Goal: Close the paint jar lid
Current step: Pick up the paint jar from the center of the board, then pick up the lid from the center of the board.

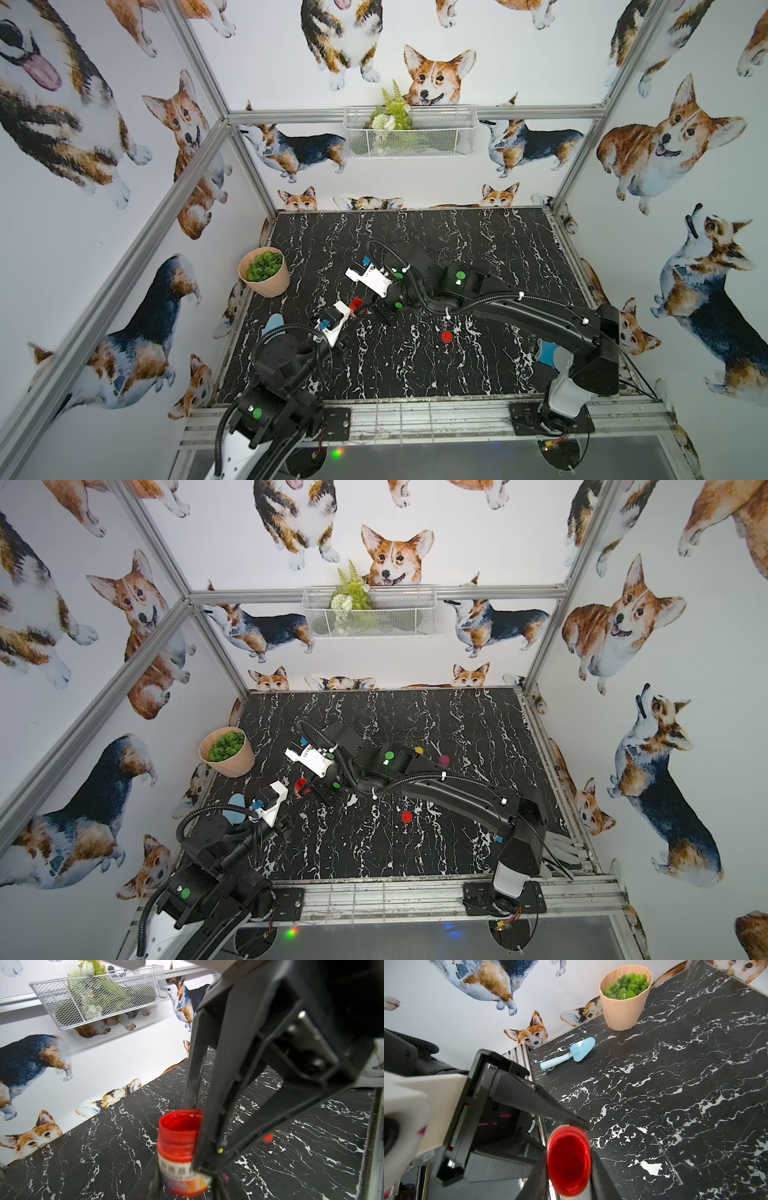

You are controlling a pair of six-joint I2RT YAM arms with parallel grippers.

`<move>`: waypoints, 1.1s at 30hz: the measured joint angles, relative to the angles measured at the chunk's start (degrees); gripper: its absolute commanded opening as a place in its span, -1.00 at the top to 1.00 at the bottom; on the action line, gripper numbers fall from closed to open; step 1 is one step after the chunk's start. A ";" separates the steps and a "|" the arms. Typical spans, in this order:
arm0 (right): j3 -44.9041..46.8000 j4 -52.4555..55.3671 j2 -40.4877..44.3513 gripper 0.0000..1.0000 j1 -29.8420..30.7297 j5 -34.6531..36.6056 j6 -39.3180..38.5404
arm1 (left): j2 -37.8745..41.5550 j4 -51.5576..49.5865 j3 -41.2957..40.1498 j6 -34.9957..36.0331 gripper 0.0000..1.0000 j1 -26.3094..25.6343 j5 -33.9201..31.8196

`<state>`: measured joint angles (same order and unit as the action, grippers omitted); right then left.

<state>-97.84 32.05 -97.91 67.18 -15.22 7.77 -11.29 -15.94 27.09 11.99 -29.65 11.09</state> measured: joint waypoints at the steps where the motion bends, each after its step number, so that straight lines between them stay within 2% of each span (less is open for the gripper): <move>1: 0.00 0.00 -0.04 0.09 0.00 -0.04 -0.02 | 0.00 -0.22 0.00 -0.02 0.34 0.00 -0.02; 6: 0.76 -0.55 0.39 -0.25 0.04 0.72 -0.04 | -0.22 -0.37 0.02 -0.02 0.34 -0.02 0.57; 12: 2.78 -1.03 3.52 -0.41 0.04 3.43 -0.17 | -0.33 -0.33 0.07 0.00 0.34 0.00 0.55; 16: 5.42 -1.88 7.21 -0.45 -0.09 6.29 -0.31 | -0.31 -0.35 0.11 0.02 0.34 0.00 0.52; 19: 10.60 -2.75 12.98 -0.43 -0.39 9.70 -0.26 | -0.09 -0.48 0.20 0.04 0.34 0.00 0.52; 24: 25.55 -3.96 23.34 -0.38 -5.09 18.71 1.53 | 1.64 -0.48 0.22 0.02 0.34 0.00 1.53; 28: 38.29 -3.43 27.10 -0.30 -6.95 24.30 4.55 | 3.04 -0.44 0.22 -0.02 0.34 0.00 3.13; 33: 47.89 -5.68 26.62 -0.27 -7.48 28.06 8.68 | 4.52 -0.39 0.22 -0.20 0.34 0.00 5.42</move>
<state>-49.95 26.37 -71.29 59.70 12.84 16.45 -6.76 -16.34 27.31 11.79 -29.65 16.51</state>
